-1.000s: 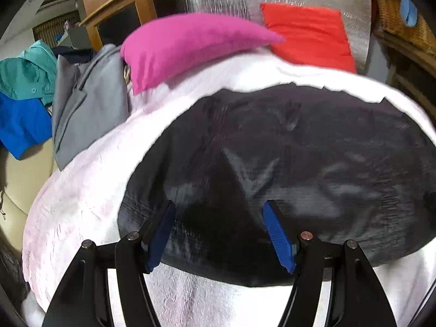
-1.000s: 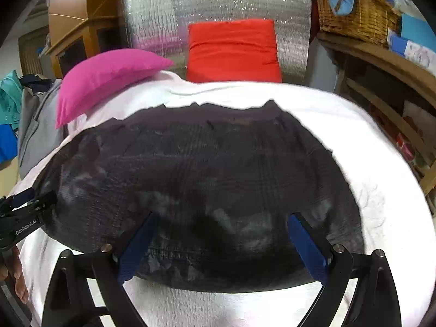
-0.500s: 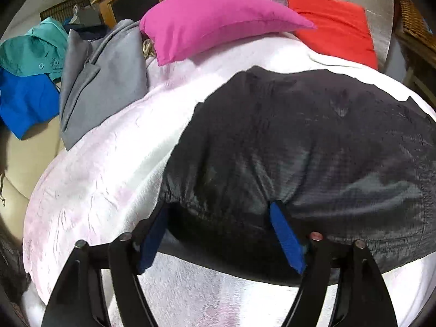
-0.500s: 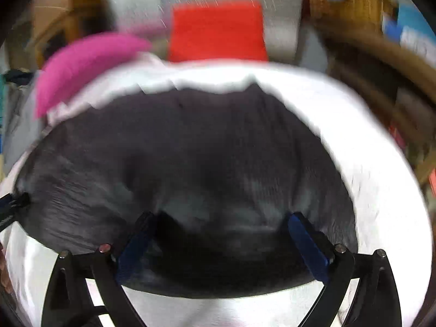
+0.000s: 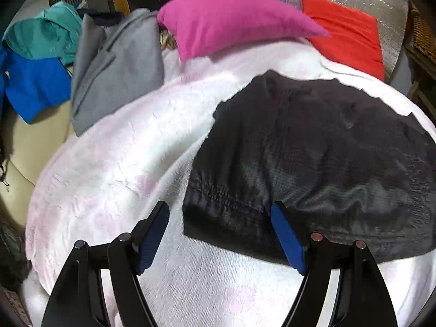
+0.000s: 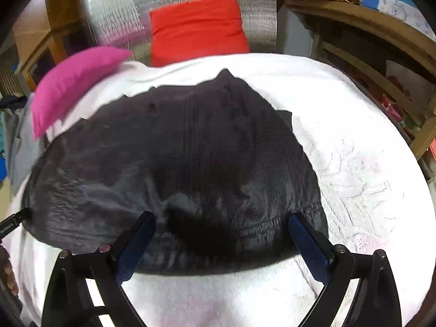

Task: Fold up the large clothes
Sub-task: 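Withdraw both open tools from the folded black jacket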

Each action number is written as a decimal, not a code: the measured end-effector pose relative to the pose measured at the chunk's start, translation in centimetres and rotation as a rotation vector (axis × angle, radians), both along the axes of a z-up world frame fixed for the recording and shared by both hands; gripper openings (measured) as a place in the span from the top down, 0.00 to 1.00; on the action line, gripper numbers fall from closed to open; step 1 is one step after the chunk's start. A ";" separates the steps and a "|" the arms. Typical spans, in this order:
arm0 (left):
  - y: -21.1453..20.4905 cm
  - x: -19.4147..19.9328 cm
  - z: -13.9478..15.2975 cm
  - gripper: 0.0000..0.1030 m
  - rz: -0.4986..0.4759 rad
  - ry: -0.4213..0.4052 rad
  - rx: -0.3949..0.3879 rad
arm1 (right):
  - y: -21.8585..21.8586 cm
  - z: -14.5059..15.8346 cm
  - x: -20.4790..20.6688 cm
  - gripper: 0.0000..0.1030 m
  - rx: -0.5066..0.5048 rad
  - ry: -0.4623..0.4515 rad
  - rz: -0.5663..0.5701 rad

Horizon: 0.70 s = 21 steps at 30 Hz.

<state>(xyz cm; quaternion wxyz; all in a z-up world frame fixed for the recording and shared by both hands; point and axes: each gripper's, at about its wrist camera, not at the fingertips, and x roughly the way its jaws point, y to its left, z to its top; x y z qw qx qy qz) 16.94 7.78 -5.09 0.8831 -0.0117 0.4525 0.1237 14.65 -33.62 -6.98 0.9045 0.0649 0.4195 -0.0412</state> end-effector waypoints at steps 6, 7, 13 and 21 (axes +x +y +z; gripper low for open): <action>-0.4 -5.1 2.6 0.24 -0.018 -0.090 -0.004 | -0.5 0.7 -5.9 0.04 0.082 -0.050 0.009; -0.5 -6.1 2.9 0.24 -0.021 -0.097 -0.005 | -0.5 0.5 -7.0 0.04 0.091 -0.051 0.013; -0.1 -9.4 3.3 0.24 -0.026 -0.111 -0.023 | -1.5 -0.9 -11.9 0.04 0.130 -0.050 -0.016; 1.2 -10.2 2.7 0.24 -0.019 -0.101 -0.025 | -2.9 -2.2 -14.7 0.04 0.200 -0.051 -0.063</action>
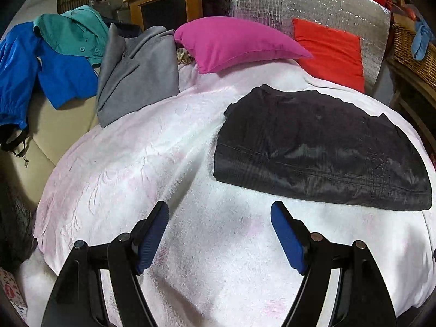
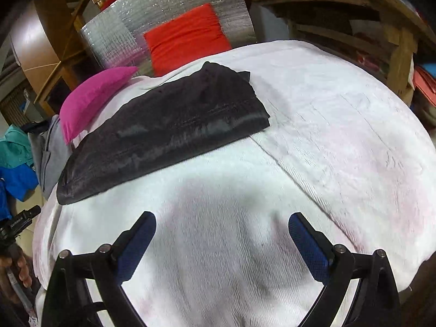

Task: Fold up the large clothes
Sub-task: 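Withdraw both open tools from the folded black jacket, then grasp the edge of the folded jacket with both tools and lift it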

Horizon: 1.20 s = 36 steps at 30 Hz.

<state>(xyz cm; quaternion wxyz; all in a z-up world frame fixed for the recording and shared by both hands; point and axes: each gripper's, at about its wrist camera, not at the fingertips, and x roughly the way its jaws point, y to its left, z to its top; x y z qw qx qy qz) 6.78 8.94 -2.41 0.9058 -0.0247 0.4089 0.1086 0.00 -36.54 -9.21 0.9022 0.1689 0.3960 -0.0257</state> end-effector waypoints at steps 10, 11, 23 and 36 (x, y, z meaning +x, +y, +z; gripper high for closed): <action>1.3 2.1 -1.3 0.24 -0.013 0.024 -0.071 | -1.8 0.9 2.1 0.04 0.006 -0.011 0.009; 1.6 2.6 -1.5 0.24 -0.018 0.023 -0.091 | -2.3 0.9 2.6 0.04 0.013 -0.004 0.009; 4.5 13.4 -2.3 0.24 -0.143 0.073 -0.303 | -9.4 1.4 14.8 0.04 0.233 0.018 0.062; 6.4 20.7 -5.2 0.24 -0.182 0.183 -0.584 | -11.2 -1.8 23.2 0.04 0.467 0.096 0.116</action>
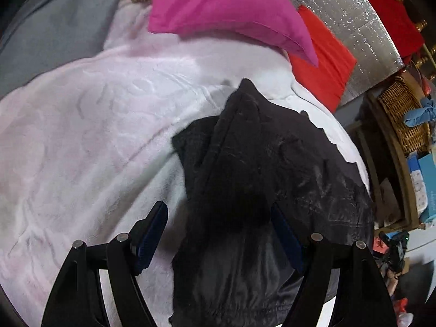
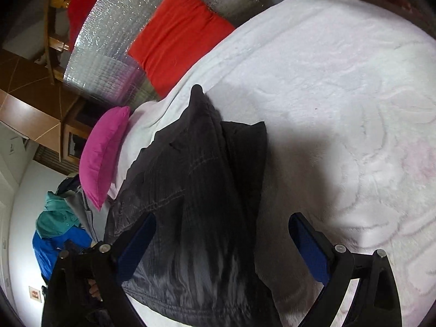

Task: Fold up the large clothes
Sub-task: 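Grasp the edge of the folded jacket with both tools and lift it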

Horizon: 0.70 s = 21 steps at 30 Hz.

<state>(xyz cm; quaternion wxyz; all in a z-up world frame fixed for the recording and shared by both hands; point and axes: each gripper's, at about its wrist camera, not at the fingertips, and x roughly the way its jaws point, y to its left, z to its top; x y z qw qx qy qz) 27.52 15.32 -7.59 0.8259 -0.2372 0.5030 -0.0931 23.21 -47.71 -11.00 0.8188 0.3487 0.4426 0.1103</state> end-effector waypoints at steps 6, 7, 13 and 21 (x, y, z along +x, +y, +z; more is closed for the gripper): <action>-1.2 1.4 -0.7 0.24 -0.069 0.023 -0.009 | 0.9 -0.4 2.1 0.04 0.021 0.010 0.060; -1.5 1.5 -0.8 0.24 -0.079 0.030 -0.003 | 1.0 -0.4 2.2 0.04 0.017 0.014 0.071; -2.1 2.0 -1.4 0.24 -0.113 0.050 0.023 | 2.7 -0.7 3.4 0.21 -0.009 0.022 0.134; -3.1 2.1 -1.8 0.26 -0.105 0.035 0.102 | 3.9 -0.9 4.1 0.40 -0.078 0.054 0.165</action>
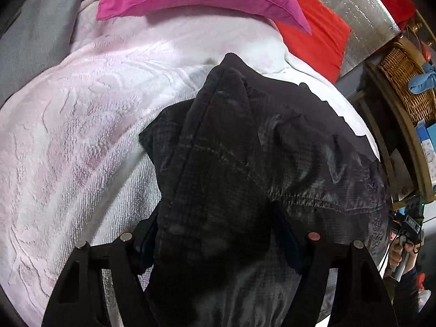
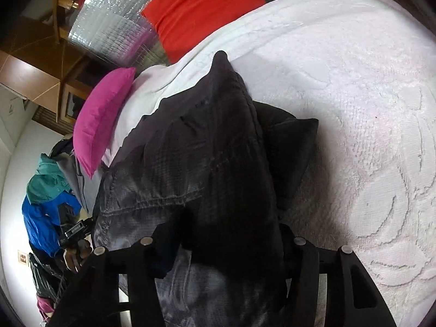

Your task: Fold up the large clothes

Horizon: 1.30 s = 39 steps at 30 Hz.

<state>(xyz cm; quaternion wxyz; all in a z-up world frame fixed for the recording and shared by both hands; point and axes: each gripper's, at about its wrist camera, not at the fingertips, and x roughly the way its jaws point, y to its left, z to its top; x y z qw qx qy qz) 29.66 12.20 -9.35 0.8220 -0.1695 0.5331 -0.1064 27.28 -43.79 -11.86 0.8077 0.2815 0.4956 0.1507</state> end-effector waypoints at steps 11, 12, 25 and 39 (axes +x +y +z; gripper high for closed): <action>-1.1 0.0 0.0 0.43 -0.018 -0.029 0.060 | 1.2 -0.1 0.2 0.51 -0.033 0.014 0.031; -1.5 0.1 0.1 0.50 -0.028 -0.032 0.063 | 1.4 0.3 0.3 0.61 -0.043 0.014 0.039; -4.6 -3.1 11.1 0.83 -0.025 -0.214 0.188 | 5.7 13.1 -2.5 0.82 -0.173 -0.149 0.137; -3.0 -17.1 0.3 0.49 0.023 -0.057 0.085 | -0.4 0.4 -18.7 0.54 -0.060 0.034 0.017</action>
